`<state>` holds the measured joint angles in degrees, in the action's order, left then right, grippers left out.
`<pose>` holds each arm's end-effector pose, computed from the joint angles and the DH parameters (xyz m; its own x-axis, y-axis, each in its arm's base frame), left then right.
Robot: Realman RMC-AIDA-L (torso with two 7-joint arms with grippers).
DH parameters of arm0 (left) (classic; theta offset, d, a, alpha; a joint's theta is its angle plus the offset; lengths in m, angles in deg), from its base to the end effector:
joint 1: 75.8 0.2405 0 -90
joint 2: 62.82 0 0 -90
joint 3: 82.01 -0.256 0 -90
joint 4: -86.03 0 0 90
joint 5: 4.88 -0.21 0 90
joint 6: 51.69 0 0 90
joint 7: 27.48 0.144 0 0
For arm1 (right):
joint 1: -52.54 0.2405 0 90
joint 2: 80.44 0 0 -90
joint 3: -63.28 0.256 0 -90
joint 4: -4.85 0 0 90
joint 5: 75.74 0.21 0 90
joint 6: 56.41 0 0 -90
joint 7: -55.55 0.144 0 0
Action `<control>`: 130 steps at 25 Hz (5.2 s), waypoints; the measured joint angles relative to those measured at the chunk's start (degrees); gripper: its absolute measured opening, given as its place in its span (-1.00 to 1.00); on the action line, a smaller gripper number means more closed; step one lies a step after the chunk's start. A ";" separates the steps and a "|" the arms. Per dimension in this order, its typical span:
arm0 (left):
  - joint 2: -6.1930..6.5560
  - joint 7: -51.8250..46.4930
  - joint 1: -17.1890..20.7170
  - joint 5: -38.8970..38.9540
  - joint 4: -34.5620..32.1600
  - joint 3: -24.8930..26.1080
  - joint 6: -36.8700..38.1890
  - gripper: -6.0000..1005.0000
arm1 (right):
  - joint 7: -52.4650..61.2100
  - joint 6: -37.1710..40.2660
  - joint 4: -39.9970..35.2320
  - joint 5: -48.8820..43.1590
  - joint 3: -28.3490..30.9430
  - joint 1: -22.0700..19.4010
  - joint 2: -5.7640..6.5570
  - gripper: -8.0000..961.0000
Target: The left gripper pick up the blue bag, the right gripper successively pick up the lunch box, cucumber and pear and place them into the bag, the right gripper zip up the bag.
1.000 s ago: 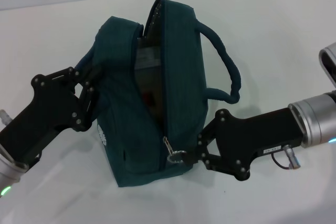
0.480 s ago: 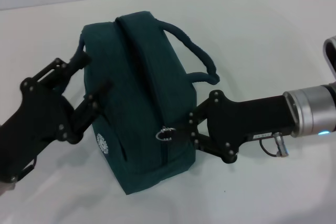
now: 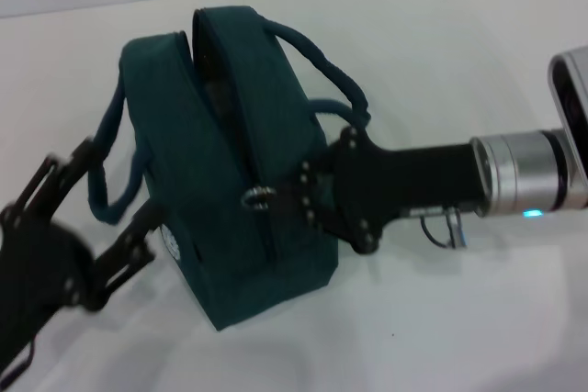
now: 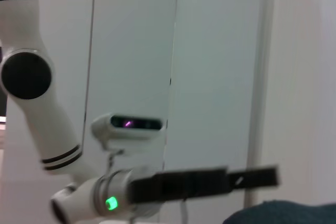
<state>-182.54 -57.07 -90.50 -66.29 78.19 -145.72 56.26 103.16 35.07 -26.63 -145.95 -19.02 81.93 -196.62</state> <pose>-0.2788 0.2094 -0.0233 0.4705 -0.1636 0.8671 0.4348 -0.8121 -0.3892 0.1924 0.2990 -0.0413 0.7142 0.1752 -0.6776 0.0806 -0.9823 -0.1689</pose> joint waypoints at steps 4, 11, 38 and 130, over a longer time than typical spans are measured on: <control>-0.02 -0.02 4.90 0.99 0.06 0.36 0.00 0.71 | -2.23 -2.07 0.38 4.03 -0.97 2.14 0.00 -0.97; -0.20 -0.09 6.54 1.00 1.92 -1.34 -1.48 0.69 | -5.60 -7.11 0.22 13.95 -8.16 3.33 0.00 -0.97; -0.51 -3.57 -1.22 2.36 4.46 -5.49 -10.35 0.61 | -5.76 -7.57 -0.52 18.55 -13.10 1.26 0.00 -0.97; -0.70 -4.59 -4.82 6.00 0.95 -10.91 -6.03 0.35 | -17.20 -9.32 -2.43 34.71 -12.03 -4.18 0.00 -0.97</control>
<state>-183.24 -61.66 -95.32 -60.29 79.15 -156.63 50.23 85.96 25.75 -29.06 -111.24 -31.05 77.75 -196.62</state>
